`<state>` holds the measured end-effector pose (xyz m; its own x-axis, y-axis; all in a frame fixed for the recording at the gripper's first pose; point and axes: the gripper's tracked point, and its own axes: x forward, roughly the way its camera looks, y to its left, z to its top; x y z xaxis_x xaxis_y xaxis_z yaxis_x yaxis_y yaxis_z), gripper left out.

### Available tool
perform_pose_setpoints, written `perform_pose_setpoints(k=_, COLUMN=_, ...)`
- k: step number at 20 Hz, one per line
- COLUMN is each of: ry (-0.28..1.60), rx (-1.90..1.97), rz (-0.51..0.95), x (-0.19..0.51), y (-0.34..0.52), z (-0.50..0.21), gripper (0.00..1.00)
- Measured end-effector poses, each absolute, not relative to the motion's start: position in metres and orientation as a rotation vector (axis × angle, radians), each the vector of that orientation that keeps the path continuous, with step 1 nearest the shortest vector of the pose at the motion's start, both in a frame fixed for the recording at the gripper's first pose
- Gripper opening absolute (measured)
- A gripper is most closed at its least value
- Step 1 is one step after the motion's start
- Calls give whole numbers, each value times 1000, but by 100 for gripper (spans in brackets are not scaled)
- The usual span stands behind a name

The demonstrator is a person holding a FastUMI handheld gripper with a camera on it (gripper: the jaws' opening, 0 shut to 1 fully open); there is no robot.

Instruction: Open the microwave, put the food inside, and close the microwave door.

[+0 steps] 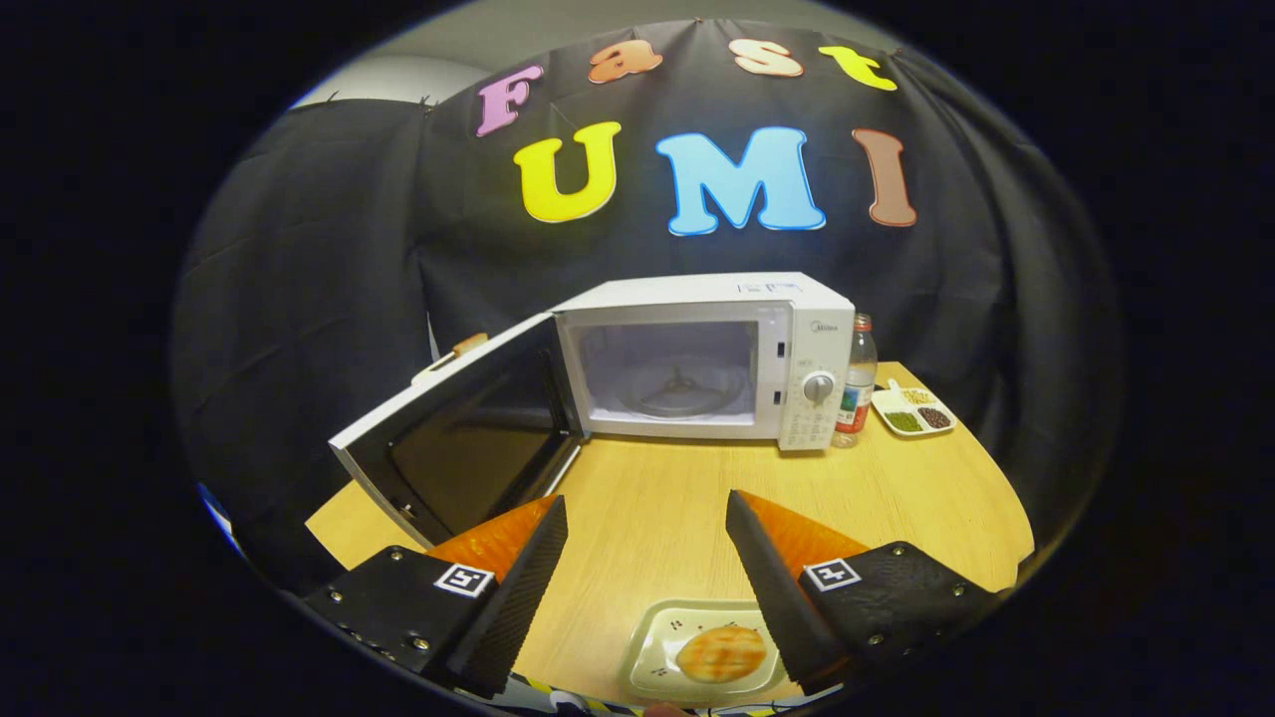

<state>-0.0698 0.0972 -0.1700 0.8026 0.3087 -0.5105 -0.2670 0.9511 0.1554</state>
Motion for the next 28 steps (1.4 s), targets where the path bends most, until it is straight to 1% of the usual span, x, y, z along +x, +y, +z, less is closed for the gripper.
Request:
perform_pose_setpoints(k=7, ry=737, rx=23, rz=252, x=-81, y=64, z=-241, gripper=98)
perform_pose_setpoints(k=16, ry=957, rx=-19, rz=246, x=-109, y=47, z=-308, gripper=98)
perform_pose_setpoints(k=20, ry=1053, rx=-38, rz=269, x=-124, y=47, z=-327, gripper=98)
perform_pose_setpoints(k=28, ry=1151, rx=-79, rz=270, x=-145, y=48, z=-343, gripper=98)
